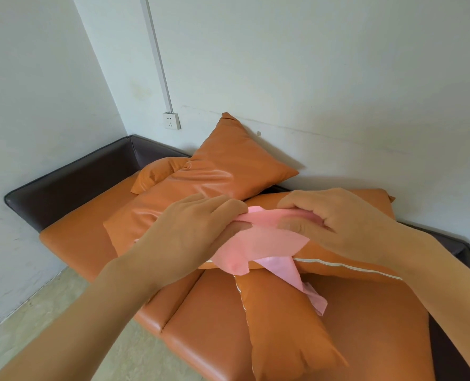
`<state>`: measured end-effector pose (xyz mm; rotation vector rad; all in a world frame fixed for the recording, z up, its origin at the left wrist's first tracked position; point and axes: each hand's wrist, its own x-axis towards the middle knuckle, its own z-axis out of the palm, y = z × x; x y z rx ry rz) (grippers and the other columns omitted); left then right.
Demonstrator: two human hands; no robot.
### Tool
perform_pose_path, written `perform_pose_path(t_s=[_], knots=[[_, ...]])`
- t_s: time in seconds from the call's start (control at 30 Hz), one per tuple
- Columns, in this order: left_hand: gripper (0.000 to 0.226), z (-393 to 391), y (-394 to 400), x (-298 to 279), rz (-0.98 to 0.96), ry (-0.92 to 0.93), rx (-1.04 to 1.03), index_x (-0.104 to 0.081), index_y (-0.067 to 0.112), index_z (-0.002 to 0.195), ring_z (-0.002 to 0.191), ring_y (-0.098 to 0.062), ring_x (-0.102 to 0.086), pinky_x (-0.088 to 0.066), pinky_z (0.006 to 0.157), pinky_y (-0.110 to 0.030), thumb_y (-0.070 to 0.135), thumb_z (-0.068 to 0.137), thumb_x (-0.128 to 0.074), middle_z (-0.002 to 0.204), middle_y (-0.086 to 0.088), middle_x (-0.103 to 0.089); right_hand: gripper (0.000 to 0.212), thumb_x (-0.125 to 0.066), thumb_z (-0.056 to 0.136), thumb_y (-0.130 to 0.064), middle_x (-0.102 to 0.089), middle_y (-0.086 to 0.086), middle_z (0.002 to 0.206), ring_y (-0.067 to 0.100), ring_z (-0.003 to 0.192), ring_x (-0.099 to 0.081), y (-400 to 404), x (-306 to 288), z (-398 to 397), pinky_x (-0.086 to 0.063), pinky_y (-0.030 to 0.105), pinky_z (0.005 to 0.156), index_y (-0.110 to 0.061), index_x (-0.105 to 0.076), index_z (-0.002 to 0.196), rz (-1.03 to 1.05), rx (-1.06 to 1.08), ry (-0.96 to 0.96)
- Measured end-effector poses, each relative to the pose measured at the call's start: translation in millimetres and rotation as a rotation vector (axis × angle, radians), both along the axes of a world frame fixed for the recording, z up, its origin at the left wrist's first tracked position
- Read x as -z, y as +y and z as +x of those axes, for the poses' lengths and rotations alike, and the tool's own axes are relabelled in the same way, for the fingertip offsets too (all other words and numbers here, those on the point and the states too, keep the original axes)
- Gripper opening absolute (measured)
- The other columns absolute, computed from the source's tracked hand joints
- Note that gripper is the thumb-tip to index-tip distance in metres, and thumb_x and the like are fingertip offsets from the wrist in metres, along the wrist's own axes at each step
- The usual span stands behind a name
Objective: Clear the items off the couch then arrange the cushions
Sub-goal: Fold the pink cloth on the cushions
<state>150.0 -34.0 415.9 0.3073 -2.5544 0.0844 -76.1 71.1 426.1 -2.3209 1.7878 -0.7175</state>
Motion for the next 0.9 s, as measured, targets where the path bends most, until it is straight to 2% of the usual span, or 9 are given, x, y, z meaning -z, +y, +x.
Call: perform_pose_path(t_s=[0.07,0.17,0.23,0.3,0.4,0.53,0.67,0.8,0.9], knots=[[0.021,2,-2,-3,0.079,0.005,0.04,-0.06,0.018,0.098,0.061,-0.004,-0.034,-0.031,0.057,-0.019,0.033,0.098,-0.044,0.073,0.019,-0.047,0.034,-0.055,0.083,-0.066,-0.063,-0.018,0.086,0.003,0.078,-0.054,-1,0,3,-0.041,0.018,0.065,-0.04,-0.057,0.103,0.01,0.032,-0.048],[0.017,5,-4,-6,0.145,0.021,0.068,-0.058,0.023,0.093,0.054,-0.003,-0.031,-0.023,0.05,-0.014,0.036,0.097,-0.049,0.065,0.023,-0.031,0.025,-0.062,0.081,-0.058,-0.064,-0.015,0.083,0.009,0.077,-0.056,-3,3,7,-0.042,0.023,0.064,-0.037,-0.06,0.096,-0.026,0.007,-0.127],[0.025,7,-4,-4,0.167,0.056,0.079,-0.065,0.019,0.09,0.048,-0.004,-0.032,-0.024,0.044,-0.015,0.042,0.094,-0.054,0.058,0.018,-0.039,0.02,-0.061,0.083,-0.055,-0.063,-0.016,0.082,0.009,0.076,-0.057,-5,3,9,-0.042,0.022,0.062,-0.037,-0.062,0.093,-0.019,-0.038,-0.161],[0.032,7,-4,0,0.184,0.108,0.096,-0.07,0.017,0.087,0.045,-0.004,-0.034,-0.028,0.04,-0.019,0.046,0.09,-0.06,0.054,0.014,-0.048,0.015,-0.062,0.084,-0.051,-0.062,-0.02,0.081,0.006,0.074,-0.056,-6,3,12,-0.039,0.015,0.062,-0.038,-0.062,0.091,-0.019,-0.086,-0.179],[0.032,8,-4,3,0.213,0.194,0.106,-0.073,0.013,0.081,0.047,-0.002,-0.037,-0.031,0.041,-0.019,0.044,0.087,-0.066,0.056,0.012,-0.054,0.012,-0.068,0.083,-0.046,-0.061,-0.022,0.08,0.004,0.071,-0.055,-8,3,15,-0.036,0.009,0.063,-0.037,-0.063,0.09,-0.039,-0.127,-0.227],[0.025,8,-5,1,0.208,0.233,0.129,-0.074,0.009,0.083,0.054,0.001,-0.041,-0.034,0.045,-0.016,0.034,0.085,-0.07,0.063,0.011,-0.06,0.017,-0.076,0.08,-0.031,-0.056,-0.021,0.082,-0.003,0.074,-0.051,-14,5,20,-0.034,0.006,0.069,-0.021,-0.065,0.09,-0.178,-0.159,-0.204],[0.021,8,-8,1,0.2,0.243,0.157,-0.074,0.007,0.084,0.053,-0.003,-0.042,-0.035,0.044,-0.019,0.028,0.086,-0.069,0.061,0.008,-0.059,0.025,-0.077,0.08,-0.021,-0.058,-0.005,0.095,-0.002,0.09,-0.052,-21,7,23,-0.038,0.01,0.081,-0.007,-0.067,0.097,-0.318,-0.169,-0.191],[0.029,12,-12,0,0.166,0.2,0.152,-0.073,0.01,0.088,0.053,-0.002,-0.036,-0.034,0.041,-0.022,0.037,0.089,-0.065,0.06,0.008,-0.057,0.014,-0.069,0.088,-0.02,-0.062,-0.006,0.087,0.005,0.079,-0.055,-21,11,22,-0.043,0.017,0.072,-0.007,-0.07,0.093,-0.303,-0.187,-0.181],[0.033,19,-14,2,0.135,0.136,0.144,-0.067,0.018,0.1,0.051,-0.004,-0.042,-0.036,0.04,-0.028,0.048,0.087,-0.067,0.068,0.008,-0.063,0.015,-0.061,0.091,-0.026,-0.063,-0.013,0.087,0.001,0.079,-0.057,-19,12,22,-0.044,0.016,0.07,-0.015,-0.069,0.096,-0.247,-0.159,-0.186]])
